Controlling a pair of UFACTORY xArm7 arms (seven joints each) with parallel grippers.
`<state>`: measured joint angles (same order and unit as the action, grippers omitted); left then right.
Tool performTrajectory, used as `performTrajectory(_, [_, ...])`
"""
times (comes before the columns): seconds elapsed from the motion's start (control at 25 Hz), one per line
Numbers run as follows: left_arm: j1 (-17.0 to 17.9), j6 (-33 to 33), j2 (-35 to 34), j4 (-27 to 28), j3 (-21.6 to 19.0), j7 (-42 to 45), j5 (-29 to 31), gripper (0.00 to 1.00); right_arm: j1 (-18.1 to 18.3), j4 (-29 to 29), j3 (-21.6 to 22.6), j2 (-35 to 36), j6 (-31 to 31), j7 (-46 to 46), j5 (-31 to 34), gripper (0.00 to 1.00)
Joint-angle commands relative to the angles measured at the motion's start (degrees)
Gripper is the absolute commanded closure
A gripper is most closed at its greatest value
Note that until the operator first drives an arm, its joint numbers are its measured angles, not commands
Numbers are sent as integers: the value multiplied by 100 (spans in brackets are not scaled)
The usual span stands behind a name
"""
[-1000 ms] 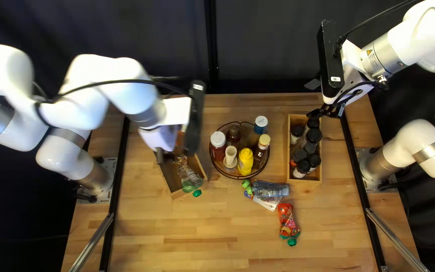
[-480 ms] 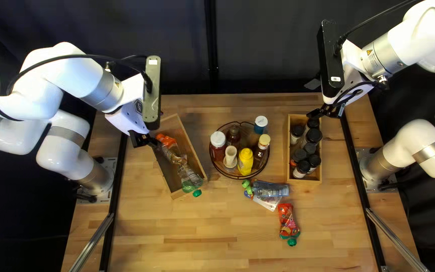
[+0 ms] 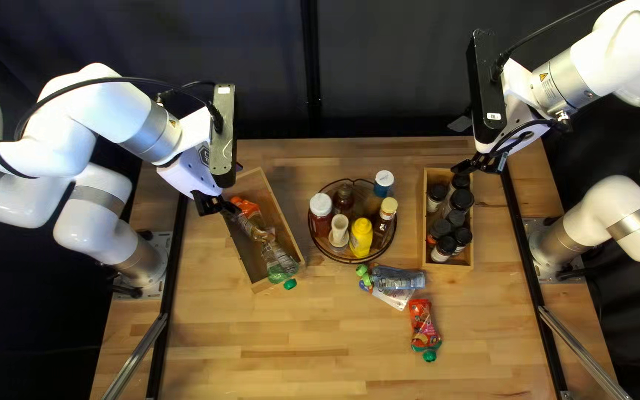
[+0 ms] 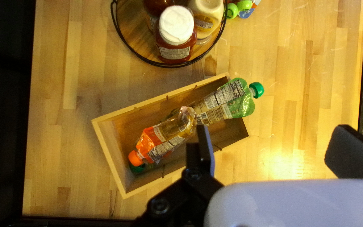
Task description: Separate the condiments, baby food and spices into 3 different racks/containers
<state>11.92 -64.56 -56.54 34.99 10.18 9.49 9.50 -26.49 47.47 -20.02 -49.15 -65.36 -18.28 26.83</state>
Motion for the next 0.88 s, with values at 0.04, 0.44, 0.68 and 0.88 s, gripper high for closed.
performTrajectory(0.04, [0,0,0,0,0,0,0,0,0,0,0,0,0,0,0,0])
performTrajectory(0.44, [0,0,0,0,0,0,0,0,62,-295,76,-42,336,-176,165,0])
performTrajectory(0.68, [0,0,0,0,0,0,0,0,-262,40,-96,791,844,-236,-9,0])
performTrajectory(0.88, [0,0,0,0,0,0,0,0,-587,584,-245,1891,1070,-359,-376,0])
